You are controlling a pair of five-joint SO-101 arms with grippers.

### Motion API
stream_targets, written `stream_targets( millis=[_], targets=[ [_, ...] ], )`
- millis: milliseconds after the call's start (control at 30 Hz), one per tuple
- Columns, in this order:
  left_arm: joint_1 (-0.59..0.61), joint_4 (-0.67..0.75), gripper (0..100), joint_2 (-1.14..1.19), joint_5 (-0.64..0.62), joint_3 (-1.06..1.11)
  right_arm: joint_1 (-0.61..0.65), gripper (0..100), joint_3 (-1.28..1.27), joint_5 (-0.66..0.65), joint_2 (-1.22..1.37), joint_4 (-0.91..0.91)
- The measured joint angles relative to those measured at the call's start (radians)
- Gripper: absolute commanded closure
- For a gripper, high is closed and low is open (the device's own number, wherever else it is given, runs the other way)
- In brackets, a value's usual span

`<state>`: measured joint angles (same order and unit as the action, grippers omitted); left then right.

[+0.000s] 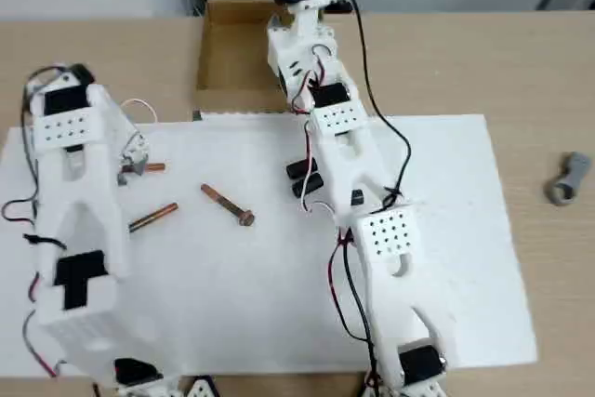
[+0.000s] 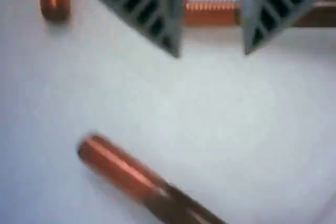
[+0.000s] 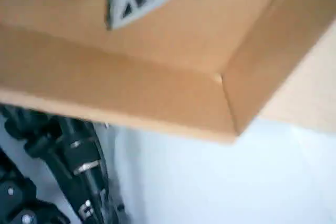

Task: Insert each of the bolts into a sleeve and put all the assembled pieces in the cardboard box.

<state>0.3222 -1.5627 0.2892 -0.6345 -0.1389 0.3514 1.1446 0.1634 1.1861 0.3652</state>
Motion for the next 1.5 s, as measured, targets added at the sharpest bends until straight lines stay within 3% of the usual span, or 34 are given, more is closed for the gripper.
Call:
stream_targets(
  millis=[367,700,1067,1333,1500],
  targets=[
    [0.072,0.002,82,0.192,-0.273,-0.19,0.0,85.4,0.247,0.0,0.094,0.192],
    [0.072,0.002,82,0.353,-0.417,-0.296,0.0,85.4,0.404,0.0,0.094,0.377],
    [0.101,-0.005,83,0.526,-0.482,-0.43,0.0,85.4,0.445,0.0,0.094,0.493],
    [0.104,-0.068,94,0.546,-0.471,-0.502,0.0,85.4,0.446,0.0,0.094,0.493],
    [0.117,-0.124,99,0.552,-0.396,-0.523,0.0,85.4,0.446,0.0,0.094,0.493]
  ],
)
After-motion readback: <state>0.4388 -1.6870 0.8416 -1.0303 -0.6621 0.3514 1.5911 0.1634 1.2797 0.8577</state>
